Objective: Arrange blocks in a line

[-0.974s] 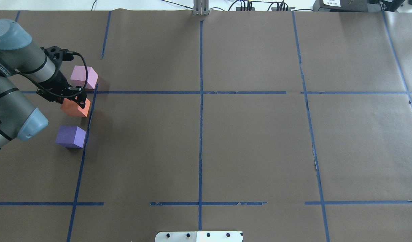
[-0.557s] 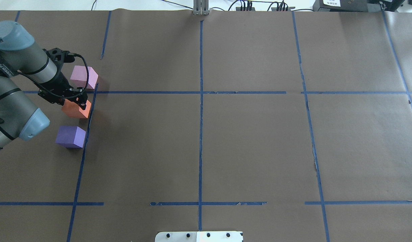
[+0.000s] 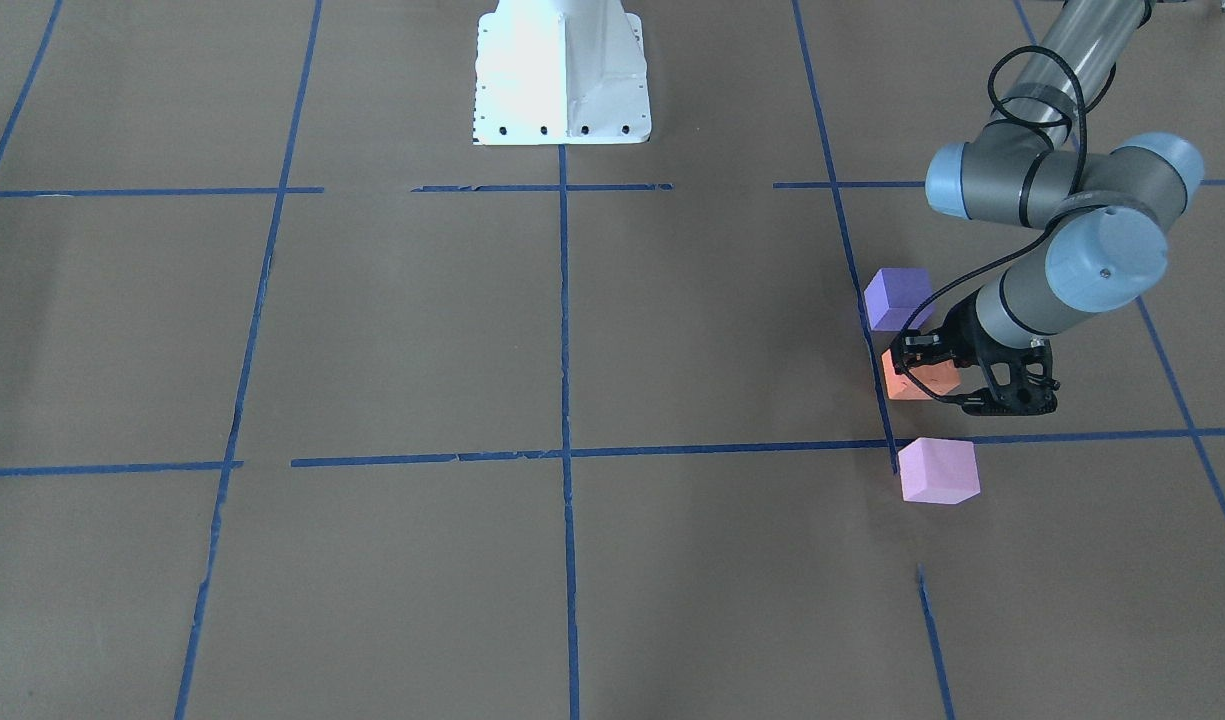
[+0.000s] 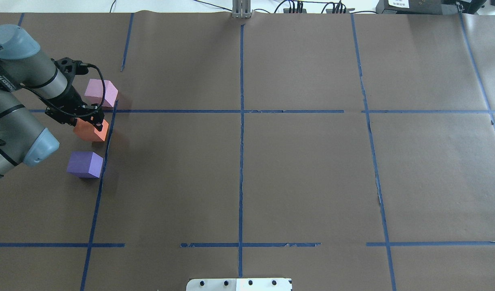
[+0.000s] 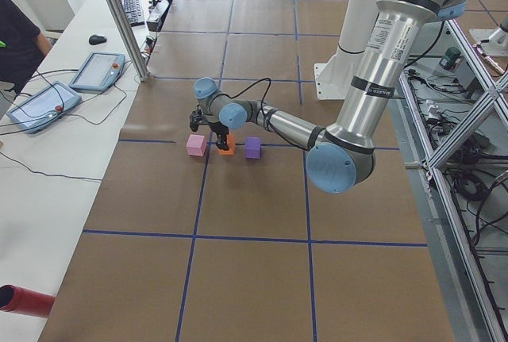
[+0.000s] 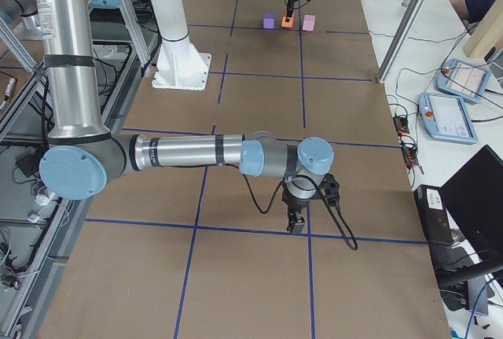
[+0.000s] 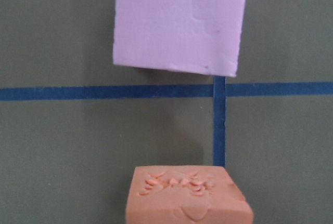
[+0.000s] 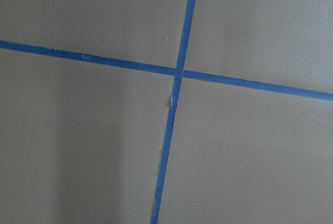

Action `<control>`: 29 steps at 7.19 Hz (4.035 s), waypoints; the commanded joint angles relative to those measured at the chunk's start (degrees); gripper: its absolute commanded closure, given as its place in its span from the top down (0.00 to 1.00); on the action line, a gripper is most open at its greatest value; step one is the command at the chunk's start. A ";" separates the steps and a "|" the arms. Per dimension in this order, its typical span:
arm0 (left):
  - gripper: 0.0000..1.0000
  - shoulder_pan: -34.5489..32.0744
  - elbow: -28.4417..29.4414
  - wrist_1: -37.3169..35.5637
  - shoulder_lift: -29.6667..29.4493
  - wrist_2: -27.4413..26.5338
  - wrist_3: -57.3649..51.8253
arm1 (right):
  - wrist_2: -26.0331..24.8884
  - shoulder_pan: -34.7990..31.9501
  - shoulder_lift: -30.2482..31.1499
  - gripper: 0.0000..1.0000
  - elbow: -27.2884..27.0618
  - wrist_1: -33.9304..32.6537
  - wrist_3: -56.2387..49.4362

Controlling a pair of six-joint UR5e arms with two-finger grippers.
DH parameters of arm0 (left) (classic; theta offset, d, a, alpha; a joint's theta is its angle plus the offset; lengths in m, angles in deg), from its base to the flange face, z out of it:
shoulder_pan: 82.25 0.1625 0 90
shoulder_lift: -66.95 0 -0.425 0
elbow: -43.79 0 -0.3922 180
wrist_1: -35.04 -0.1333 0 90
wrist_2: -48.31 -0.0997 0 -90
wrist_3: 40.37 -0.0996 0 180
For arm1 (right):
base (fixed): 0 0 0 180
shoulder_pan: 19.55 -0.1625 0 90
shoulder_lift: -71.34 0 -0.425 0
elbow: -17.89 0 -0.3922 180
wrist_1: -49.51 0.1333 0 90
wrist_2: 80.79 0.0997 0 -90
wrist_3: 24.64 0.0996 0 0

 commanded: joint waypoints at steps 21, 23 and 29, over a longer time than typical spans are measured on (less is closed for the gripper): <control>1.00 -18.69 -8.00 -4.71 3.73 1.43 -16.38 | 0.00 0.00 0.00 1.00 0.00 0.00 0.00; 1.00 -27.23 -4.58 -4.46 9.44 1.70 -33.51 | 0.00 0.00 0.00 1.00 0.00 0.00 0.00; 1.00 -41.25 2.11 -8.22 13.43 3.46 -57.92 | 0.00 0.00 0.00 1.00 0.00 0.00 0.00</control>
